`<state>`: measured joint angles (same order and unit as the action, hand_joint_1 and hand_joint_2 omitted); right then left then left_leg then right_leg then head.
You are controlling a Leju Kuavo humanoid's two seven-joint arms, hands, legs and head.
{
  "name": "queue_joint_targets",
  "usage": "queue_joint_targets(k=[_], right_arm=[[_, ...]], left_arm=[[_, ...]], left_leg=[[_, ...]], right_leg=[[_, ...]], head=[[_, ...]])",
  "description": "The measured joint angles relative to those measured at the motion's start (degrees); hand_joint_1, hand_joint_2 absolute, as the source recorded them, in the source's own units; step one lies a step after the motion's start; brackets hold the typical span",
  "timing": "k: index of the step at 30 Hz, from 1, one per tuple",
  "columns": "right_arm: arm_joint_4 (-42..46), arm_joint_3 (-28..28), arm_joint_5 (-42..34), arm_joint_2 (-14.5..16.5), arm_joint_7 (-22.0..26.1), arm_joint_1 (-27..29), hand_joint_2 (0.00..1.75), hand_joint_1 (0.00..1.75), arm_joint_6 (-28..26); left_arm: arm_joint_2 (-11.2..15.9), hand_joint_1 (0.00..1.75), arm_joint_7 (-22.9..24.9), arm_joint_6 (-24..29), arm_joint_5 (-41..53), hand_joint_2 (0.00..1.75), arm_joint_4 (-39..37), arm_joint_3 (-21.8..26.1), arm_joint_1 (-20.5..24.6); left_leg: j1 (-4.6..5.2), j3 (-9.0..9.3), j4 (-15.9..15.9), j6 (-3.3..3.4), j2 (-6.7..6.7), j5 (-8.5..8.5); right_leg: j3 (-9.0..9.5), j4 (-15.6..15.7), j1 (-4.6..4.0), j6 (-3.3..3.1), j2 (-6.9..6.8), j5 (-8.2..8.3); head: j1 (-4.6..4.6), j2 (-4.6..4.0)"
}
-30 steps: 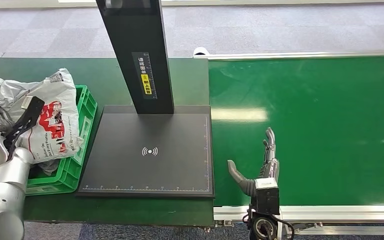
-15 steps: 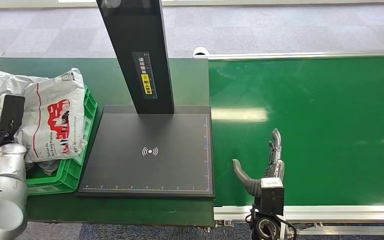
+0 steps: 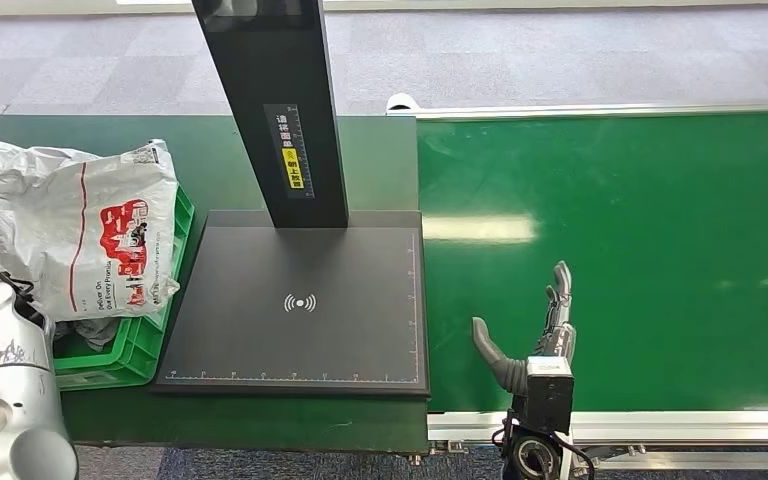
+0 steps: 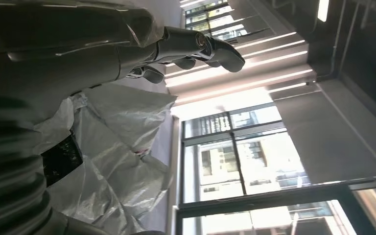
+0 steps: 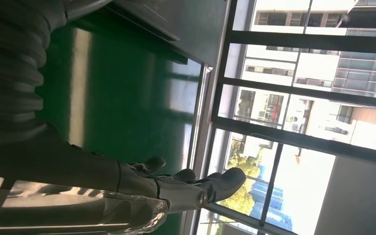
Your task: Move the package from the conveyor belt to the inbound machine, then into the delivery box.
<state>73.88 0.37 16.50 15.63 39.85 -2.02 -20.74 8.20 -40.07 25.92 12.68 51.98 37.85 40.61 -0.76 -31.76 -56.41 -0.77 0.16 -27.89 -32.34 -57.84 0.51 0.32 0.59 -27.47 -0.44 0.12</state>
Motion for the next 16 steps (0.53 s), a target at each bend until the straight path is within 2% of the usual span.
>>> queue_joint_targets(k=[6,11,13,16], right_arm=[[0.00,-0.01,-0.36,0.00,0.00,0.13,1.75,0.00,-0.76],[0.00,-0.01,-0.40,0.00,0.00,0.18,1.75,0.00,-0.83],[0.00,-0.01,-0.41,0.00,0.00,0.28,1.75,0.00,-0.90],[-0.02,0.07,-0.47,0.01,0.00,0.43,1.75,0.00,-0.96]], left_arm=[[-2.17,0.00,-0.09,0.08,-4.65,1.75,16.71,-6.09,-7.87],[-3.30,0.00,-0.10,0.81,-5.10,1.75,24.98,-8.83,-11.47],[-3.92,0.00,-0.10,3.33,-4.17,1.75,29.67,-11.02,-14.55],[-5.53,0.00,-0.13,9.65,1.70,1.75,38.84,-17.90,-21.25]], left_leg=[[0.01,-0.02,0.00,0.00,0.02,-0.02],[0.00,0.00,0.00,0.00,-0.01,-0.02],[0.00,0.02,0.00,0.00,0.06,-0.02],[0.04,-0.01,0.00,0.02,0.08,-0.06]], right_leg=[[-0.03,0.01,0.01,0.00,0.00,0.00],[-0.02,0.01,0.00,0.00,0.01,0.01],[-0.04,0.01,0.00,0.00,0.03,0.00],[-0.08,0.03,0.04,0.02,0.03,-0.02]], head=[[0.00,-0.01],[-0.01,0.01],[-0.01,0.01],[-0.03,0.00]])
